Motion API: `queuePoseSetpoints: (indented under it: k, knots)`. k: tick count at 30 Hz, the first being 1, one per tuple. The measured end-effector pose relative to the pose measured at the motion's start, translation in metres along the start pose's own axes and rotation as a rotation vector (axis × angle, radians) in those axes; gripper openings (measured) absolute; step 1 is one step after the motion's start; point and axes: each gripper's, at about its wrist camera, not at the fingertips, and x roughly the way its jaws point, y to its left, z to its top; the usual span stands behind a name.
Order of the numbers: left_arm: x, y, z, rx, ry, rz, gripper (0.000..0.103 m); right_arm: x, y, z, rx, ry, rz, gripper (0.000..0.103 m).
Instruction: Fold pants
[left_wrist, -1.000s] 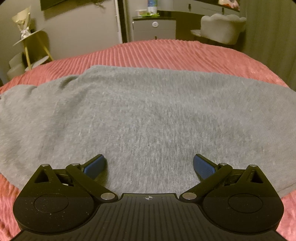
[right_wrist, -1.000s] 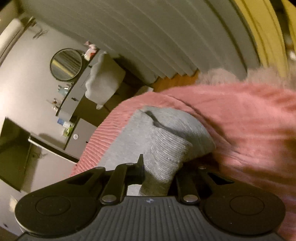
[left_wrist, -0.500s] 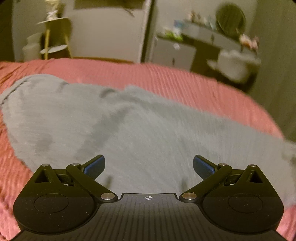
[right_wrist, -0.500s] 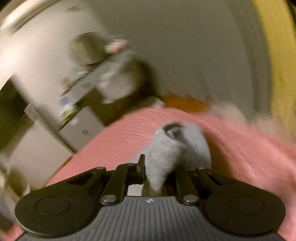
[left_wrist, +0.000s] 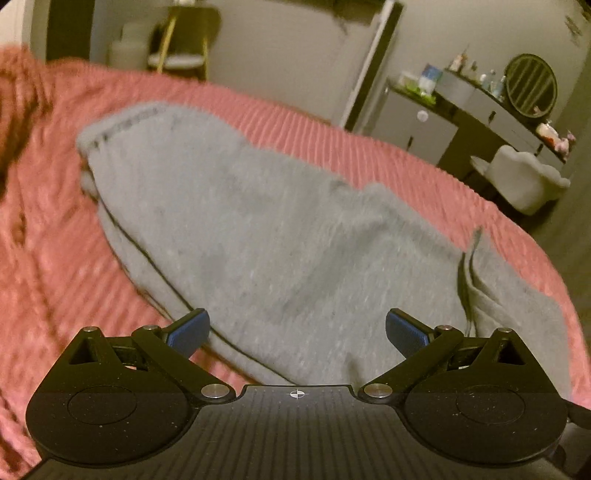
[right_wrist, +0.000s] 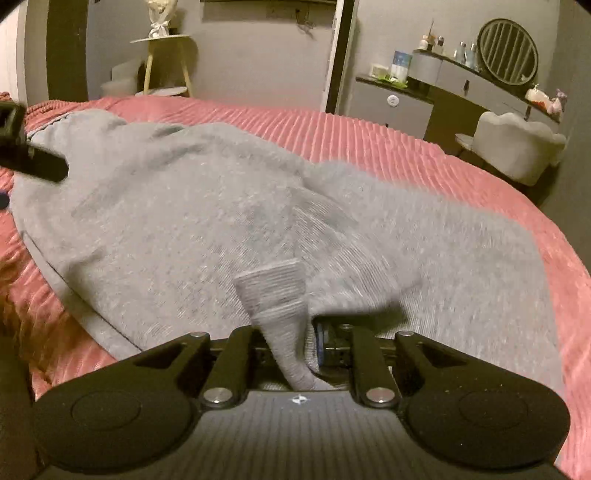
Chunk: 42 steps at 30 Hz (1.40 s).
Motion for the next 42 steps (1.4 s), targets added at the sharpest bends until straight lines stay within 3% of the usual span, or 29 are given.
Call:
queuePoseSetpoints:
  k: [5, 11, 16, 18, 21, 22, 25, 29, 32, 34, 36, 38, 40, 42]
  knots:
    - [0.019, 0.004, -0.001, -0.018, 0.081, -0.002, 0.103, -0.004, -0.001, 0.011, 0.0, 0.013, -0.01, 0.014]
    - [0.019, 0.015, -0.002, -0.066, 0.081, -0.02, 0.103, -0.014, 0.001, 0.027, 0.089, -0.061, -0.025, 0.013]
    - [0.017, 0.015, -0.001, -0.076, 0.071, -0.001, 0.103, -0.041, 0.033, 0.036, -0.097, -0.132, 0.017, 0.013]
    - [0.018, 0.016, 0.0, -0.085, 0.077, 0.006, 0.103, -0.039, 0.045, 0.024, -0.181, -0.108, 0.066, 0.013]
    - [0.019, 0.017, -0.001, -0.087, 0.089, 0.008, 0.103, -0.023, 0.05, 0.005, -0.212, -0.029, 0.061, 0.015]
    - [0.018, 0.017, -0.002, -0.083, 0.086, 0.009, 0.103, -0.024, 0.046, 0.002, -0.191, -0.026, 0.068, 0.016]
    - [0.018, 0.014, -0.002, -0.068, 0.084, 0.013, 0.103, -0.041, 0.03, 0.001, -0.117, -0.049, 0.136, 0.03]
    - [0.022, 0.01, -0.003, -0.051, 0.108, 0.021, 0.103, -0.073, -0.01, -0.001, 0.016, -0.095, 0.175, 0.053]
    - [0.024, 0.007, -0.004, -0.036, 0.118, 0.028, 0.103, -0.093, -0.049, -0.012, 0.161, -0.141, 0.137, 0.058]
    - [0.023, 0.003, -0.005, -0.014, 0.115, 0.034, 0.103, -0.1, -0.086, -0.019, 0.342, -0.163, 0.095, 0.066]
    - [0.022, -0.004, -0.005, 0.017, 0.115, 0.041, 0.103, -0.099, -0.117, -0.026, 0.521, -0.172, 0.054, 0.068]
    - [0.018, -0.018, -0.005, 0.061, 0.093, 0.041, 0.103, -0.092, -0.136, -0.034, 0.617, -0.166, 0.037, 0.067]
    - [0.011, -0.037, -0.007, 0.107, 0.063, 0.001, 0.103, -0.081, -0.145, -0.038, 0.691, -0.145, 0.088, 0.064]
    - [0.006, -0.057, -0.012, 0.149, 0.044, -0.045, 0.103, -0.073, -0.145, -0.041, 0.771, -0.15, 0.194, 0.063]
